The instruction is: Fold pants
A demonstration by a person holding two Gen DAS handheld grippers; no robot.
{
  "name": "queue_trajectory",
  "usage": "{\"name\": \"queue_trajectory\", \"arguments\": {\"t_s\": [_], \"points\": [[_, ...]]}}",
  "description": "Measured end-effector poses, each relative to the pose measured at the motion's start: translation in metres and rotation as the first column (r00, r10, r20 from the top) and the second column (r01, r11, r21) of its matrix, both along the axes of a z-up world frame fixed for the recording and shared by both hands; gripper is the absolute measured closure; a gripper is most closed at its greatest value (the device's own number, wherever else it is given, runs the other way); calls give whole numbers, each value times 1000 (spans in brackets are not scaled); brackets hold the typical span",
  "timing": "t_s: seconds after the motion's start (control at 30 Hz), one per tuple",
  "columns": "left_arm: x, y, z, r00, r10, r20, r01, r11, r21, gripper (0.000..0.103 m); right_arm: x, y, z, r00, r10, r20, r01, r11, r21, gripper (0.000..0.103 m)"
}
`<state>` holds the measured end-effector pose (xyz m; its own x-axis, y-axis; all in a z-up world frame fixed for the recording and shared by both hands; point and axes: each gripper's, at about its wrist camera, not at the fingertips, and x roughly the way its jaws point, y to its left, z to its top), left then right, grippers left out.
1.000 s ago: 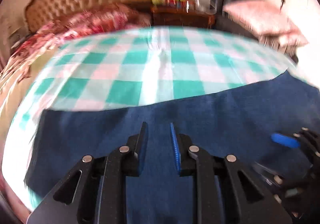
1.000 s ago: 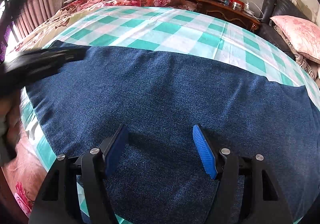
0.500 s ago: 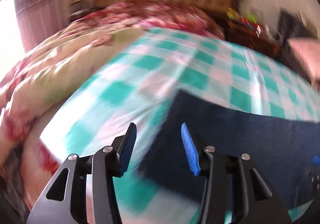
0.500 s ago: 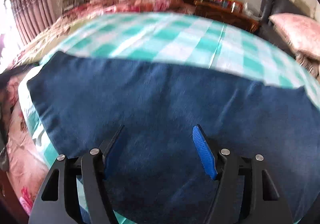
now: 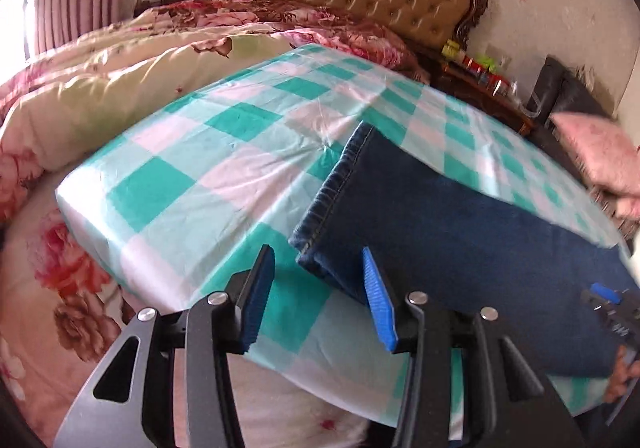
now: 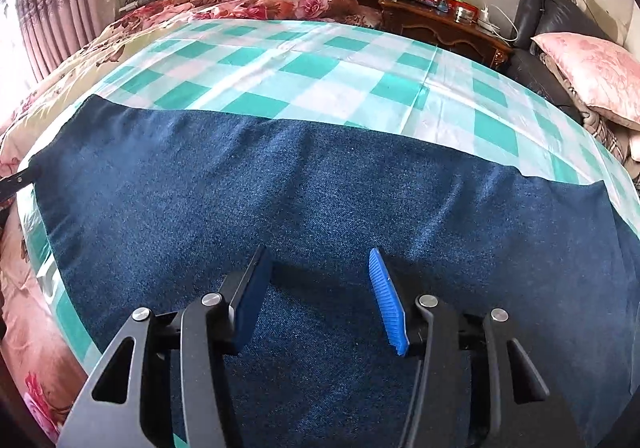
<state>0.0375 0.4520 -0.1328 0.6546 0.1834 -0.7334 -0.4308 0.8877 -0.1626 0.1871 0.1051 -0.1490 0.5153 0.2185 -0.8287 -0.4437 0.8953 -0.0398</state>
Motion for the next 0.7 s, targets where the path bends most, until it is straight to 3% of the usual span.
{"name": "queue_trajectory", "arguments": {"t_s": [0.07, 0.13, 0.23, 0.4, 0.7], "points": [[3, -1, -1, 1000, 2, -14, -2, 1000, 13, 61, 0, 1, 0, 1000, -3, 1, 3, 1000, -1, 53], [7, -4, -3, 999, -6, -37, 7, 1000, 29, 73, 0, 1, 0, 1000, -7, 2, 7, 1000, -1, 53], [13, -9, -3, 998, 3, -59, 0, 998, 58, 76, -1, 2, 0, 1000, -8, 7, 8, 1000, -7, 51], [15, -7, -1, 998, 29, -58, -27, 999, 23, 84, -1, 2, -1, 1000, -3, 7, 3, 1000, -6, 51], [13, -18, 10, 999, 46, -28, -44, 997, 59, 85, -1, 1, -2, 1000, 4, 15, -4, 1000, 0, 50]]}}
